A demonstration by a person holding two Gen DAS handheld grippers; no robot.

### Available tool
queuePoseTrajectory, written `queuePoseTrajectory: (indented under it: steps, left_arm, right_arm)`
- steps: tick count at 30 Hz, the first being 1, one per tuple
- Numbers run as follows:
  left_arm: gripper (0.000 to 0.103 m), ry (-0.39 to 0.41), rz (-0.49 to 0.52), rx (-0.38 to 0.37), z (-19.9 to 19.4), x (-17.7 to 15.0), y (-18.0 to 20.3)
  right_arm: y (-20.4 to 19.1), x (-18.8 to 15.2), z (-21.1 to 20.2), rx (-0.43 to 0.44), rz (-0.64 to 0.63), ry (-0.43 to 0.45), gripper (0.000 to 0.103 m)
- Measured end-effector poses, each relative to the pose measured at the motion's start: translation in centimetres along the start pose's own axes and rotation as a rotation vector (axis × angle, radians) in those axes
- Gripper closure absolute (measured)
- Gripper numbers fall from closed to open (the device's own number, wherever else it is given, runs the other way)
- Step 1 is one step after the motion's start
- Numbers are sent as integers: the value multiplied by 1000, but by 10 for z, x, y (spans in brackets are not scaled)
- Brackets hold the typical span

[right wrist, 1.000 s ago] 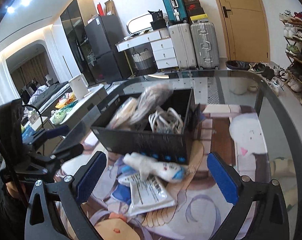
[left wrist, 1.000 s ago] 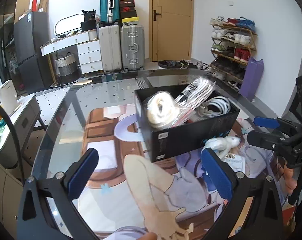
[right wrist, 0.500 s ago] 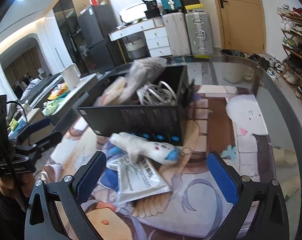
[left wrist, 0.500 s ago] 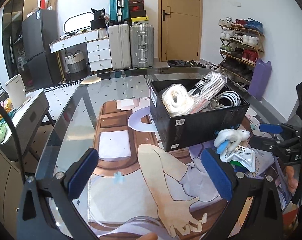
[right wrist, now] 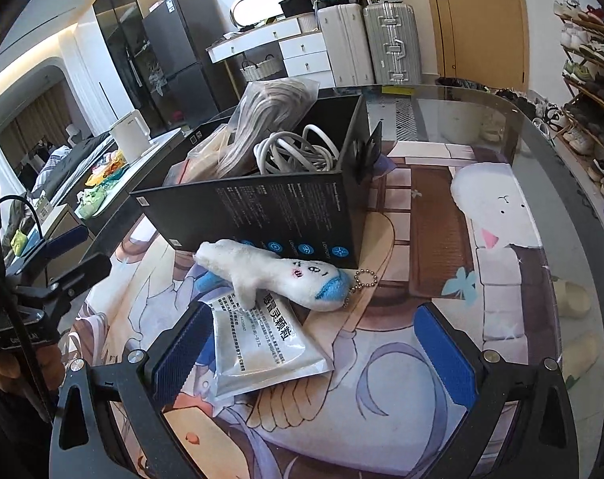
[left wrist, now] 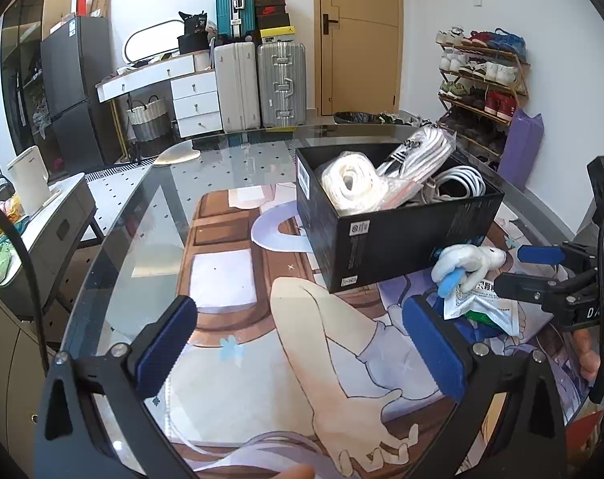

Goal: Organize soft objects
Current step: 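Move both tools toward the white plush toy and the white medicine packet, then grasp the white plush toy with the right tool while the left tool grasps the medicine packet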

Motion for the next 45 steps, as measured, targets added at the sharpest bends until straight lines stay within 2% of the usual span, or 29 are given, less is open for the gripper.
queuePoseTrajectory:
  steps: [14,21,32,33,35,39,40,45]
  left_arm:
    - [0,-22,-32,-27,7,-9,5]
    - [0,-30,-39,-25,9,-9,3]
    - [0,-31,-29,-23,9,-10,3]
    - [0,-31,-26,-22,9,-11,4]
    - [0,-32,-21,-24,10,-12,4]
    - [0,-31,-14,-23,9,-12,5]
    - [0,-31,-13,-22,9,-12,6]
    - [0,-31,-4,-20,9,-12,7]
  right_arm:
    - [-4,7,7,26,25,-15,1]
    - [-14,14,25,51,42,-44,1]
    - [-26,18,34,23,40,-56,2]
    - [-25,18,34,18,38,-55,3]
    - [-26,18,34,0,26,-52,14]
    - [-26,14,31,-15,3,-47,24]
    - [-25,13,31,-20,-3,-46,32]
    - [-22,9,28,-16,-24,-39,42]
Point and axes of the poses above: each gripper's, at about its wrist camera, not at the fingertips, and z roughly the way its jaws point, y to its right, x to its top, the point moved 8 cm from there along z, roughly the way its jaws point, and after that the axes turned 5 degrees about -z, right-handed, at the moved point
